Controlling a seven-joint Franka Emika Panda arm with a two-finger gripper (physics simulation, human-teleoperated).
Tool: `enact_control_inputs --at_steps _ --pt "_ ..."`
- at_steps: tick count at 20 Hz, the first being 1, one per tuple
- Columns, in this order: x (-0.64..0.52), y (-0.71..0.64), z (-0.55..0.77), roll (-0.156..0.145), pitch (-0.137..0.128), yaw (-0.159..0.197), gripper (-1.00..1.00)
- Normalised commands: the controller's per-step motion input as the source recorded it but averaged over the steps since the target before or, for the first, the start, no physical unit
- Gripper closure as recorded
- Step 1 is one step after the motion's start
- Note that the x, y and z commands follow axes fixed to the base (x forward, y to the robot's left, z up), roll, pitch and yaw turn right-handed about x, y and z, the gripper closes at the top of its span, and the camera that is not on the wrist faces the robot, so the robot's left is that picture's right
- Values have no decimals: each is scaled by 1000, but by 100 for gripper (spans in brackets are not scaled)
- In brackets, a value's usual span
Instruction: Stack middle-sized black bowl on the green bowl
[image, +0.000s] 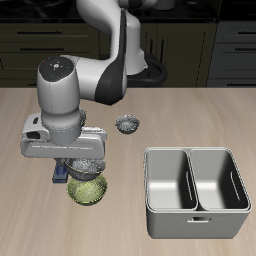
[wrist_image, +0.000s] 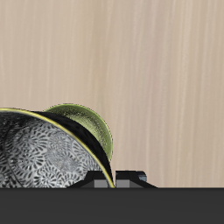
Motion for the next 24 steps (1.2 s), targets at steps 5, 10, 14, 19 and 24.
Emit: enact_control_inputs --at_steps 5,10,14,19,24 --pt "80 32 -359 -17 30 2 100" --pt "24 27 -265 -3 26 0 100" --pt "-10 18 -334 -2 47 5 100" --pt "-53 -51 -381 -53 79 65 100" --pt "-151 94 -140 7 55 55 -100"
